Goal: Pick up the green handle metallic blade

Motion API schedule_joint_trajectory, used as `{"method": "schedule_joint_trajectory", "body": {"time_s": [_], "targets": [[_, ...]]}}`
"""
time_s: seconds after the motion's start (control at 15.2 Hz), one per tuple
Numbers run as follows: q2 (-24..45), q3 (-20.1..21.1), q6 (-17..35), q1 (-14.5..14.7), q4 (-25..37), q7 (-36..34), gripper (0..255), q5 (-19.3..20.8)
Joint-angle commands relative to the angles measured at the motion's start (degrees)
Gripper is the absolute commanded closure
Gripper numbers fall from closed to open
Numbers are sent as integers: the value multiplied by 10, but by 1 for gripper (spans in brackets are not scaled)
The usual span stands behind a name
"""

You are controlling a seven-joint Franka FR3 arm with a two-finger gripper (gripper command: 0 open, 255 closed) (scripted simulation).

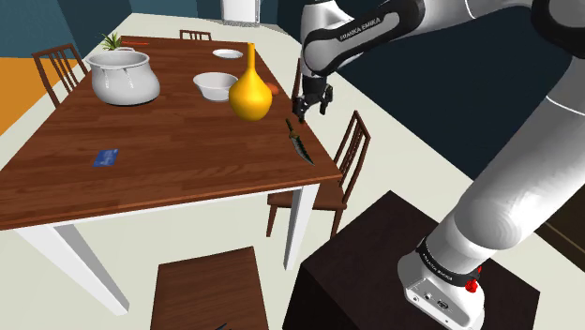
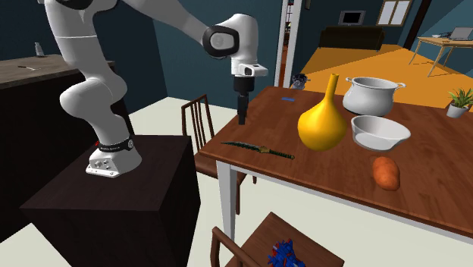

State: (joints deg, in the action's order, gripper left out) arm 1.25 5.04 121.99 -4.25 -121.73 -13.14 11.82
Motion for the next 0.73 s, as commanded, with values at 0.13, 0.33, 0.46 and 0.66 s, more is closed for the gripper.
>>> {"method": "schedule_joint_trajectory", "body": {"time_s": [0.13,0.33,0.46,0.66], "targets": [[93,-2,18,0,62,-13,0,15],[163,-6,24,2,117,-19,0,23],[193,-8,25,3,142,-21,0,26],[206,-9,43,3,136,-26,0,30]]}}
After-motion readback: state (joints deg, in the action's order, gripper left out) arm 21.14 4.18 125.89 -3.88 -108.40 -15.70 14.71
